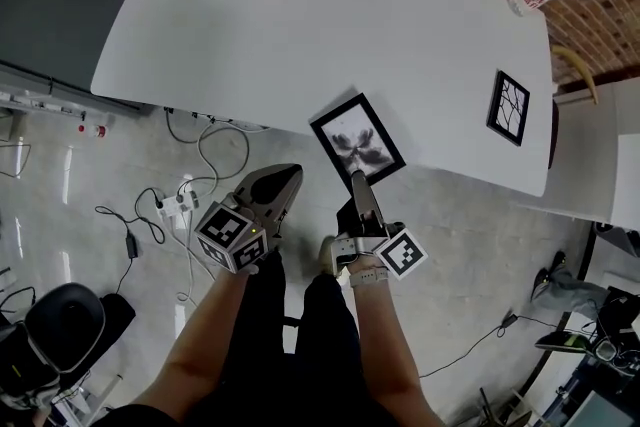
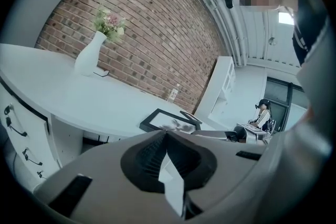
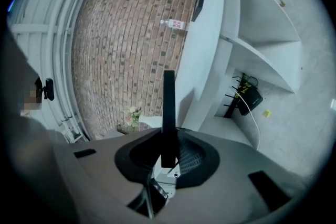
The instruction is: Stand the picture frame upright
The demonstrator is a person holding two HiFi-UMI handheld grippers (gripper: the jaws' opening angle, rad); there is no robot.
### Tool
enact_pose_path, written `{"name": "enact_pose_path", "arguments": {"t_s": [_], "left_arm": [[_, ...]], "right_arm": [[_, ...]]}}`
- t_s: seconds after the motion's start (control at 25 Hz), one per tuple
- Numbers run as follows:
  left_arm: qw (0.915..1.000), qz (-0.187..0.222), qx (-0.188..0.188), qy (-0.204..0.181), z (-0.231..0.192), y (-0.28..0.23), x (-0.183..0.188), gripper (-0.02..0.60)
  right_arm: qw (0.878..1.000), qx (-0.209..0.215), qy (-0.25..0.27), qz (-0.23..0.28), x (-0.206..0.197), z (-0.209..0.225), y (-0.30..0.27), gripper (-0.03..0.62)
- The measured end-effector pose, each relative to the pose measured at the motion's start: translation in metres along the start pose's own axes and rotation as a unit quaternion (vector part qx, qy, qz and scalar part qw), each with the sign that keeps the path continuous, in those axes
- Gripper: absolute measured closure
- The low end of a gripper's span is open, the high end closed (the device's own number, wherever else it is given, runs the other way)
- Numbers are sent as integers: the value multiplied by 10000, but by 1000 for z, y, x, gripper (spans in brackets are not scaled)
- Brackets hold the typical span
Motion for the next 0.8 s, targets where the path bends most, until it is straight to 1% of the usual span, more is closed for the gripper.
{"name": "enact_pose_path", "arguments": {"t_s": [0.4,0.68,0.8], "left_arm": [[9992,183,354,34,-4,24,11,580],[9977,342,586,55,-6,43,17,579],[9969,351,690,126,-13,51,17,561]], "right_arm": [[9983,65,388,-440,-5,-18,-1,530],[9947,26,658,-795,-10,-32,-11,533],[9918,98,827,-971,-14,-39,-19,534]]}}
Point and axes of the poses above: the fingertips, and each gripper's own axes: y backward along the fingers, z to its right, x out of its top, the point moved 10 cm from there along y, backward along the fingers, and after that the axes turned 3 degrees about -x, right-handed, at the moved point
